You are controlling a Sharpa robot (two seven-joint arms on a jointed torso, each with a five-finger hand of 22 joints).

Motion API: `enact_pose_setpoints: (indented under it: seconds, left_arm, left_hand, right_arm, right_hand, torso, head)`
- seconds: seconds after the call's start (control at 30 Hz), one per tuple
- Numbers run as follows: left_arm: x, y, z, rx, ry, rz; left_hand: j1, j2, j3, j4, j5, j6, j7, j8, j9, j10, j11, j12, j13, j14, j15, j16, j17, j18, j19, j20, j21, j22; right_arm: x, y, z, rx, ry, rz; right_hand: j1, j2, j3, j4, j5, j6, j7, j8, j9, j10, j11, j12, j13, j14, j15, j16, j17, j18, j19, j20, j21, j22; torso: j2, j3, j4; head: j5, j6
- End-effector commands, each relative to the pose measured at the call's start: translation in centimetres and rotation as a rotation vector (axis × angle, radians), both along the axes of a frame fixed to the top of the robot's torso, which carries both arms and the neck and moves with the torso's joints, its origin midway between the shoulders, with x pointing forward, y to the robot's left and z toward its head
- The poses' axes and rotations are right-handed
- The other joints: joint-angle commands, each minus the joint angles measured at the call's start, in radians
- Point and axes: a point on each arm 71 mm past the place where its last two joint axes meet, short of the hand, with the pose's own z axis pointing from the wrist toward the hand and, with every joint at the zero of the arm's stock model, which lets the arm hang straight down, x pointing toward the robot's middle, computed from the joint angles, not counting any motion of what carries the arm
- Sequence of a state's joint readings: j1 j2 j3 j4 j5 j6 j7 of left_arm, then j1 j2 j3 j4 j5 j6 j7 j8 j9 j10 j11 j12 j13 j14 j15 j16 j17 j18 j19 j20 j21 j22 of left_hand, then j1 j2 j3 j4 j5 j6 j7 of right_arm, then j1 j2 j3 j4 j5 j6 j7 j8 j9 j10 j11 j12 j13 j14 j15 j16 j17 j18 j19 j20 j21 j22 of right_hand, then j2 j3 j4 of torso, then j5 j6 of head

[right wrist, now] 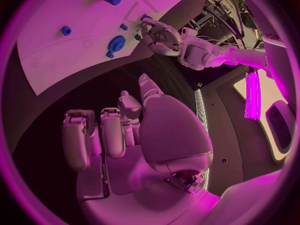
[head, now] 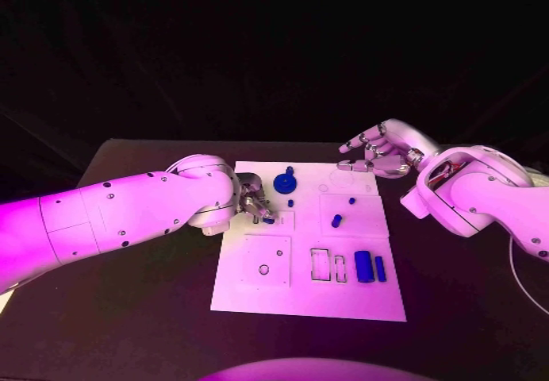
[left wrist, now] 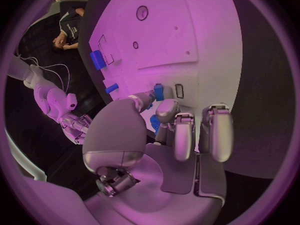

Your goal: Assemble the parts on the task board

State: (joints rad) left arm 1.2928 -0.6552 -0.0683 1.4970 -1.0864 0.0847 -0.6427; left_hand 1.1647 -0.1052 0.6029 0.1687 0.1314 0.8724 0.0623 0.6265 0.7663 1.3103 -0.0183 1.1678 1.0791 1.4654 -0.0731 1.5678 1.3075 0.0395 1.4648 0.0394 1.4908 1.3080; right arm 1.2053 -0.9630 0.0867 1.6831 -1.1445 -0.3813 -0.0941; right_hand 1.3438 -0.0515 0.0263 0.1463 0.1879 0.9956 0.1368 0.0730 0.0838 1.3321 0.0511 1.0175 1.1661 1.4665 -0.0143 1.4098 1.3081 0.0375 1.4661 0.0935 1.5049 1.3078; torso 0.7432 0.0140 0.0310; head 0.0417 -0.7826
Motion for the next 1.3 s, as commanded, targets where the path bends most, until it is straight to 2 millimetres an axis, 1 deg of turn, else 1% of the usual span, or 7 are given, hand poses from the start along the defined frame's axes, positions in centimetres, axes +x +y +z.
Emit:
enact_pose_setpoints:
  seconds: [0.03,0.4,0.57,0.73,1.0,1.1,1.3]
  left_arm:
    - [-0.10,-0.07,-0.57,0.027,0.032,-0.009]
    - [0.18,-0.44,-0.86,0.040,0.060,-0.019]
    - [0.25,-0.54,-0.92,0.045,0.066,-0.022]
    - [0.41,-0.58,-0.93,0.046,0.062,-0.017]
    - [0.60,-0.61,-0.89,0.042,0.051,-0.005]
    - [0.63,-0.60,-0.90,0.043,0.051,-0.005]
    - [0.67,-0.61,-0.91,0.048,0.050,-0.007]
  left_hand:
    - [-0.028,-0.005,0.165,-0.155,0.002,0.005,-0.010,0.006,0.003,0.010,-0.001,0.008,0.003,0.105,-0.001,0.003,0.263,-0.007,0.032,-0.001,0.001,0.125]
    - [-0.128,-0.015,0.114,-0.117,-0.001,0.037,-0.026,0.001,0.005,0.024,-0.013,0.021,0.017,0.105,-0.011,0.003,0.263,-0.008,0.036,-0.010,0.003,0.131]
    - [-0.148,-0.018,0.094,-0.112,-0.002,0.050,-0.030,0.001,0.005,0.031,-0.016,0.029,0.025,0.105,-0.014,0.003,0.263,-0.009,0.038,-0.013,0.005,0.136]
    - [-0.162,-0.019,0.074,-0.109,-0.003,0.062,-0.035,0.003,0.007,0.038,-0.020,0.036,0.034,0.105,-0.017,0.003,0.263,-0.010,0.041,-0.015,0.007,0.140]
    - [-0.231,-0.014,-0.036,-0.059,-0.008,0.090,-0.039,0.010,0.012,0.054,-0.024,0.053,0.050,0.105,-0.020,0.003,0.263,-0.011,0.043,-0.019,0.008,0.144]
    - [-0.232,-0.008,-0.072,-0.054,-0.008,0.093,-0.042,0.011,0.014,0.056,-0.026,0.056,0.054,0.105,-0.022,0.003,0.263,-0.012,0.045,-0.021,0.009,0.147]
    - [-0.232,-0.005,-0.097,-0.050,-0.008,0.097,-0.043,0.012,0.016,0.057,-0.027,0.057,0.056,0.105,-0.023,0.003,0.263,-0.012,0.046,-0.022,0.010,0.149]
  right_arm:
    - [-0.08,0.13,-0.06,-0.011,0.001,0.014]
    - [-0.16,0.20,-0.05,-0.012,0.003,0.017]
    - [-0.20,0.23,-0.04,-0.011,0.003,0.018]
    - [-0.22,0.22,-0.03,-0.011,0.003,0.018]
    - [-0.25,0.27,-0.06,-0.014,0.008,0.020]
    - [-0.26,0.26,-0.06,-0.014,0.008,0.020]
    - [-0.28,0.25,-0.05,-0.014,0.008,0.020]
  right_hand:
    - [-0.011,0.004,-0.006,-0.002,0.003,0.003,0.004,-0.003,0.001,-0.007,0.001,-0.006,-0.001,0.057,-0.007,-0.003,0.043,-0.003,0.009,-0.004,-0.006,0.124]
    - [-0.011,0.004,-0.007,-0.002,0.004,0.003,0.004,-0.003,0.001,-0.007,0.001,-0.006,-0.002,0.057,-0.007,-0.003,0.043,-0.003,0.009,-0.004,-0.006,0.124]
    - [-0.011,0.004,-0.007,-0.002,0.004,0.003,0.004,-0.003,0.001,-0.007,0.001,-0.006,-0.002,0.057,-0.007,-0.003,0.043,-0.003,0.009,-0.004,-0.006,0.124]
    - [-0.011,0.004,-0.007,-0.002,0.004,0.003,0.004,-0.003,0.001,-0.007,0.001,-0.006,-0.002,0.057,-0.007,-0.003,0.043,-0.003,0.009,-0.004,-0.006,0.124]
    - [-0.010,0.004,-0.007,-0.002,0.004,0.003,0.004,-0.003,0.001,-0.008,0.001,-0.008,-0.003,0.057,-0.007,-0.005,0.041,-0.003,0.009,-0.004,-0.007,0.123]
    - [-0.010,0.004,-0.007,-0.002,0.004,0.003,0.004,-0.003,0.001,-0.008,0.001,-0.008,-0.003,0.057,-0.007,-0.005,0.041,-0.003,0.009,-0.004,-0.007,0.123]
    - [-0.009,0.004,-0.008,-0.002,0.005,0.003,0.004,-0.003,0.001,-0.009,0.001,-0.010,-0.004,0.056,-0.007,-0.006,0.040,-0.002,0.007,-0.004,-0.008,0.121]
  torso:
    - [0.000,0.0011,-0.0002]
    - [-0.001,0.0012,-0.0008]
    - [0.000,0.0013,-0.0016]
    - [0.000,0.0008,-0.0002]
    - [0.000,0.0006,-0.0008]
    - [0.000,0.0006,-0.0007]
    - [0.000,0.0007,-0.0005]
  head:
    - [0.001,-0.003]
    - [0.003,-0.004]
    - [0.002,-0.004]
    - [0.001,-0.004]
    - [-0.001,-0.005]
    - [-0.001,-0.006]
    - [-0.003,-0.008]
